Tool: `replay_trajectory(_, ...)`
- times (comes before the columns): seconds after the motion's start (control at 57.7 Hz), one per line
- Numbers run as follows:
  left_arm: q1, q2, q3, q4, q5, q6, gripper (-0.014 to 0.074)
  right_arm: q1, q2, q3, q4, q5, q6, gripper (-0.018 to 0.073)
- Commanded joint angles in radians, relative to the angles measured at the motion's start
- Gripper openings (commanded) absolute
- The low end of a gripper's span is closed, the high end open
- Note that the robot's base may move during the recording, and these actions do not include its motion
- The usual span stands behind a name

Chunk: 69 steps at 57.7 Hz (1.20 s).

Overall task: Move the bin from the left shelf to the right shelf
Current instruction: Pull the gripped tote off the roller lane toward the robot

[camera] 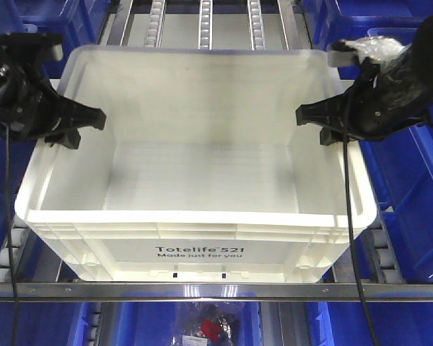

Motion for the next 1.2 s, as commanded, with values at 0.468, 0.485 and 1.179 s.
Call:
replay_trajectory(0.468,-0.159,-0.197,-0.053,0.167,0.102,-0.205,-0.0008,0.163,-0.252,-0.047,-0.22,0.089,0.186,0.0002)
replay_trajectory(0.485,-0.163,-0.203,-0.05,0.171,0.106,-0.215,-0.0008,0.168,-0.256,-0.045,-0.224,0.092,0.192,0.0002)
replay_trajectory(1.179,-0.303,-0.451,0.179,0.193,0.035,-0.336,-0.0008,0.264,-0.482,0.197,-0.289,0.038,0.307,0.0002)
